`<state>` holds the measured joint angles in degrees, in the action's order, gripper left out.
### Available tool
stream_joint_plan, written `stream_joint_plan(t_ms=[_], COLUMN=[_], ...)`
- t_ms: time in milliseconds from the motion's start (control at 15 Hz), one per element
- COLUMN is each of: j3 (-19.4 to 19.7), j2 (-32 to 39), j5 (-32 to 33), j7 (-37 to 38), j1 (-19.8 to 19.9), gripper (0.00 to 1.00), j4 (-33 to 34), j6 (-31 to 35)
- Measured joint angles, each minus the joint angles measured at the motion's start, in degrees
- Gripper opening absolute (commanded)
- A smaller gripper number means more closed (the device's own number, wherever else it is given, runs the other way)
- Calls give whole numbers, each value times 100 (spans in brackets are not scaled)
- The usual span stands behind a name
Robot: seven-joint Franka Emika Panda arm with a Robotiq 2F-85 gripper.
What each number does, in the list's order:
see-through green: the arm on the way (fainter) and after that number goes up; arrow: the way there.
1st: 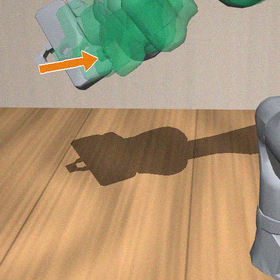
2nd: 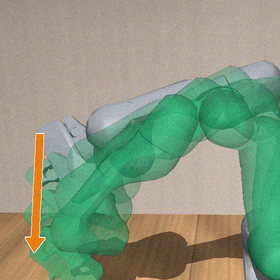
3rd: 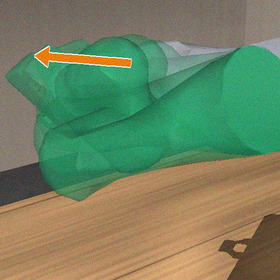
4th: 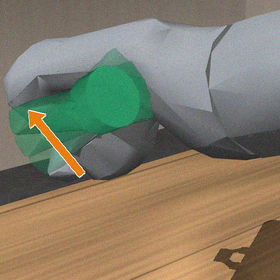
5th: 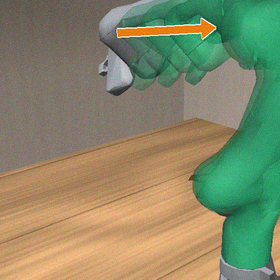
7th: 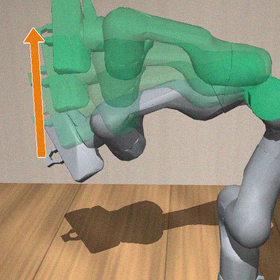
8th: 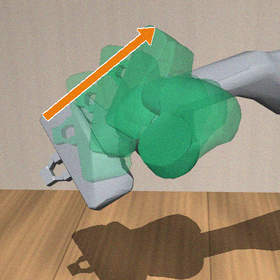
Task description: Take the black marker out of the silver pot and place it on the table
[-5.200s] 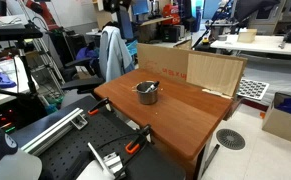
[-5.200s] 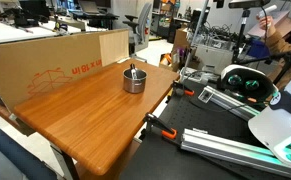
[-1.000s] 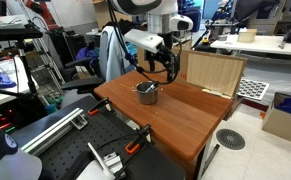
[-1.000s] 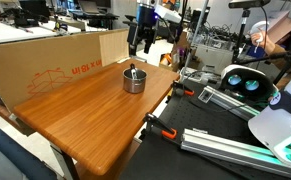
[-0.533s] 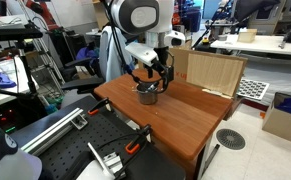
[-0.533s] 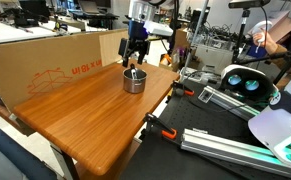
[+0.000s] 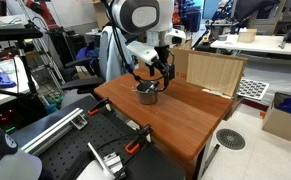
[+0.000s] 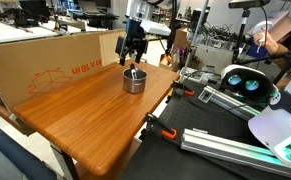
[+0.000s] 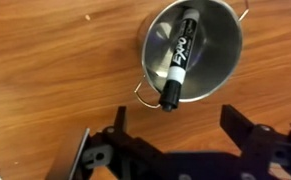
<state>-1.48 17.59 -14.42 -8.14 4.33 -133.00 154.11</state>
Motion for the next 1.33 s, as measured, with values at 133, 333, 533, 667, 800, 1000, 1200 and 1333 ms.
stream_joint_plan(t_ms=[133,333,533,667,800,1000,1200,1333], j3=[-2,-28,-67,-86,-94,-96,-115,-131], j2=[1,1,1,5,8,7,7,7], j5=[0,-3,-3,-3,-5,-9,-58,-73], j7=[0,0,0,-4,-9,-59,-78,-84], j1=[6,9,9,10,21,78,103,122], gripper=[100,66,42,27,12,5,5,5], j4=[-5,-21,-32,-48,-64,-47,-35,-35], j6=[0,-1,-1,-4,-4,-3,-3,-3])
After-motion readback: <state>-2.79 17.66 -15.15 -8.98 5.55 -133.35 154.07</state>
